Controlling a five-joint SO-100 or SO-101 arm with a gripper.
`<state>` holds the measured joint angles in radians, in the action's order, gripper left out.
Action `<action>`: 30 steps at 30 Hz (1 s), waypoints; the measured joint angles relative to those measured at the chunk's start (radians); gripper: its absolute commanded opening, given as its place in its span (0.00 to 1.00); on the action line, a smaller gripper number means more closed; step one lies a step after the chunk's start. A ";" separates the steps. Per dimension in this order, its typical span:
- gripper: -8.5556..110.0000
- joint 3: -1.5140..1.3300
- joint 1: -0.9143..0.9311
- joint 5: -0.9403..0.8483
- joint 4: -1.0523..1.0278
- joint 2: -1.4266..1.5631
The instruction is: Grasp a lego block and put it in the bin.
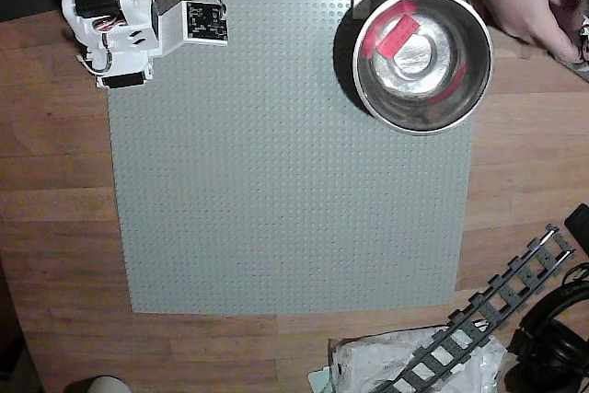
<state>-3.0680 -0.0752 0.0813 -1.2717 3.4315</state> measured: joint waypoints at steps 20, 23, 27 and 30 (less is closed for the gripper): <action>0.07 0.000 0.018 -0.002 0.000 0.000; 0.07 0.000 0.034 -0.002 0.000 0.000; 0.07 0.000 0.025 -0.002 0.000 0.000; 0.07 0.000 0.028 -0.002 0.000 0.000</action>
